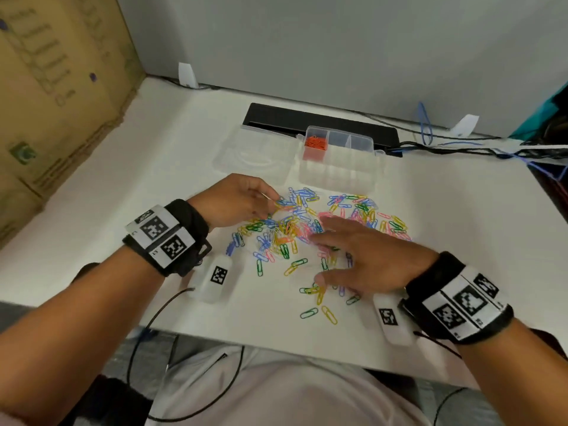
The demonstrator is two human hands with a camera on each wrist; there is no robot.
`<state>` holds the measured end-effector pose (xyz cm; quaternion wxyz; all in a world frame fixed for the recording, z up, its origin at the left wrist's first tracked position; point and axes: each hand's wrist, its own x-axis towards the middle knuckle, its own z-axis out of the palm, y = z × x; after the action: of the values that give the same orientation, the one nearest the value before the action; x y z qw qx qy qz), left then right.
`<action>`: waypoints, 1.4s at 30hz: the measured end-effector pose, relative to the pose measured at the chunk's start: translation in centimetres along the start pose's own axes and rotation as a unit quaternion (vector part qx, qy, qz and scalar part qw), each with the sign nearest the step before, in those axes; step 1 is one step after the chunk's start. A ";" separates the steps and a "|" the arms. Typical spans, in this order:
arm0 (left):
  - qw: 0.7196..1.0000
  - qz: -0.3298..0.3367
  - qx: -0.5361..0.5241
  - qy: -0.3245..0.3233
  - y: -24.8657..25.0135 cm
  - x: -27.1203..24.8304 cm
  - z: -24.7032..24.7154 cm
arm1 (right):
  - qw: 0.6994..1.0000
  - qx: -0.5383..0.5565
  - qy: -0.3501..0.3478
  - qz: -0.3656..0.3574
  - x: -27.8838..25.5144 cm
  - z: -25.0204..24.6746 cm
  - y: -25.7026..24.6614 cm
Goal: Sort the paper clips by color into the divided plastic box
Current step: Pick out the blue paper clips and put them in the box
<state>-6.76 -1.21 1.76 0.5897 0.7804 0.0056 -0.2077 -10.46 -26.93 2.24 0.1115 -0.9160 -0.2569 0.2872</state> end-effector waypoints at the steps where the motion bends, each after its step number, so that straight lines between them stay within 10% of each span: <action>1: 1.000 -0.006 -0.005 0.003 -0.2 -0.4 -0.3 | 1.000 0.004 -0.006 -0.011 0.5 0.0 -0.6; 14: 0.992 -0.066 0.103 0.028 -2.1 -1.1 -2.9 | 0.994 -0.057 -0.091 -0.018 1.5 0.4 -3.3; 24: 0.913 -0.184 0.361 -0.045 -1.3 -1.4 -2.7 | 0.991 0.055 0.121 -0.019 5.8 -2.7 -6.5; 31: 0.871 -0.155 0.459 -0.076 -1.1 -1.7 -2.0 | 0.991 0.094 0.098 -0.010 8.7 -1.7 -8.0; 42: 0.939 -0.011 0.345 -0.016 -1.9 -1.8 -3.9 | 0.990 0.039 0.131 0.037 8.5 0.0 -7.0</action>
<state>-7.65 3.38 1.46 0.2823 0.9324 -0.0670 -0.2155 -7.32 -16.53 0.74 0.1692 -0.9495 -0.1944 0.1788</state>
